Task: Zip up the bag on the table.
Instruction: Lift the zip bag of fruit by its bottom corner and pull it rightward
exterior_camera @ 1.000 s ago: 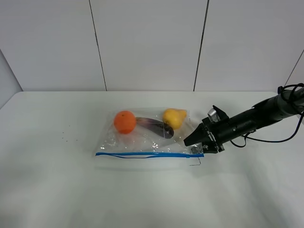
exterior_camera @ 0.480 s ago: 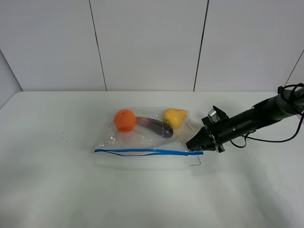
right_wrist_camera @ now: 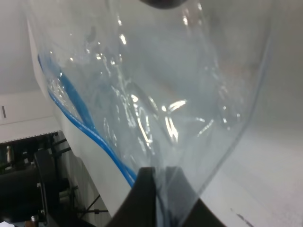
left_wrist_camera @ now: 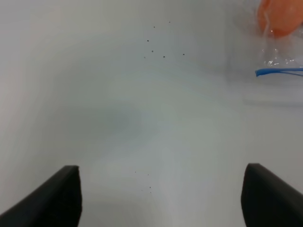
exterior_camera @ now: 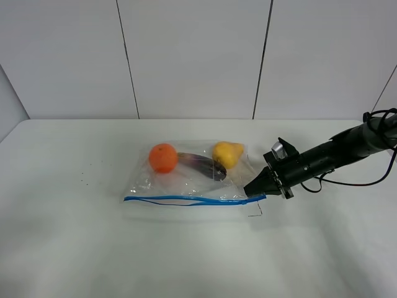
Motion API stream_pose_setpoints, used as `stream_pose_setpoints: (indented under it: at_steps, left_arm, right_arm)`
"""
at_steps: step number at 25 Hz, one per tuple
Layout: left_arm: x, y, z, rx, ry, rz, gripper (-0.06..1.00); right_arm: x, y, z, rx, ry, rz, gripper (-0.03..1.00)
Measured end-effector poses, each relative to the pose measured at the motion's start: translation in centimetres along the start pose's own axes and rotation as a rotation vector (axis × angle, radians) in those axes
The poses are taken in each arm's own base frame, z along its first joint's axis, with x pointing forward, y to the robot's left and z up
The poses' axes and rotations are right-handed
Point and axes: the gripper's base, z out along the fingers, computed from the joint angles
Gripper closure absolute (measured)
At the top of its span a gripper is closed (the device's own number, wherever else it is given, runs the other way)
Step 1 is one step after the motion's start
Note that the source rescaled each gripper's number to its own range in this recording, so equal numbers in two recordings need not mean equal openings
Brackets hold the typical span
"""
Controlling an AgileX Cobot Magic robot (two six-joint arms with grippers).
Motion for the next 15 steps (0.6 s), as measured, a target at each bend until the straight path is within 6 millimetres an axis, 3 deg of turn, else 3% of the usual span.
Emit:
stream_pose_setpoints:
  at_steps: [8, 15]
  left_arm:
    - [0.0, 0.0, 0.0, 0.000, 0.000, 0.000, 0.18]
    - [0.0, 0.0, 0.0, 0.000, 0.000, 0.000, 0.18]
  right_arm:
    - [-0.8, 4.2, -2.5, 0.017, -0.069, -0.096, 0.97]
    - [-0.9, 5.2, -3.0, 0.021, -0.084, -0.098, 0.97]
